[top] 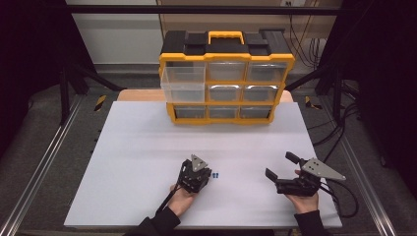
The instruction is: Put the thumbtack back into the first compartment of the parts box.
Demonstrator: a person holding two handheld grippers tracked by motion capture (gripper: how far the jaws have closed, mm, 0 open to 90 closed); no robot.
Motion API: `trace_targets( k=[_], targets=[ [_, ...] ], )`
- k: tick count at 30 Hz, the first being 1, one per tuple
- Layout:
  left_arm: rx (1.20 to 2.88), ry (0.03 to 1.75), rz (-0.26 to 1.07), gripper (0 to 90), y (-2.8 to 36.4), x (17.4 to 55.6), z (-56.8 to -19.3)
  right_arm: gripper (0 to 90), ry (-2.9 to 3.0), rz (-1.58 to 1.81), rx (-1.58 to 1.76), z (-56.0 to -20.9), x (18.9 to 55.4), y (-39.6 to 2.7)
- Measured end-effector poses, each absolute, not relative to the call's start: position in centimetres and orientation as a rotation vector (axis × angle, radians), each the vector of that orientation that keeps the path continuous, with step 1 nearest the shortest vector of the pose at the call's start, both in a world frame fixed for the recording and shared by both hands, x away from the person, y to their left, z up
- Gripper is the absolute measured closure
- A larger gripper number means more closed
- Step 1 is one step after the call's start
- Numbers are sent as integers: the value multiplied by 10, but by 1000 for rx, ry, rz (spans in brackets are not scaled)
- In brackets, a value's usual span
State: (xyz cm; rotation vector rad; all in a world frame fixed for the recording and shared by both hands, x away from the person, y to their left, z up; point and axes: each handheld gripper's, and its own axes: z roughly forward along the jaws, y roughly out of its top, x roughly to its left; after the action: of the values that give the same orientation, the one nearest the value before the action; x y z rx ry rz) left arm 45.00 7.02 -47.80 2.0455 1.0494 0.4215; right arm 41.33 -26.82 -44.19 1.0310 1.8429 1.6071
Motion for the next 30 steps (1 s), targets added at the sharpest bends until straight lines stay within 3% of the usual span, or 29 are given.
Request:
trace_targets(
  k=[30],
  targets=[
    [1895,955,435,848,125,440,-404,5,1862,1585,1028,-443,415,-268]
  ],
)
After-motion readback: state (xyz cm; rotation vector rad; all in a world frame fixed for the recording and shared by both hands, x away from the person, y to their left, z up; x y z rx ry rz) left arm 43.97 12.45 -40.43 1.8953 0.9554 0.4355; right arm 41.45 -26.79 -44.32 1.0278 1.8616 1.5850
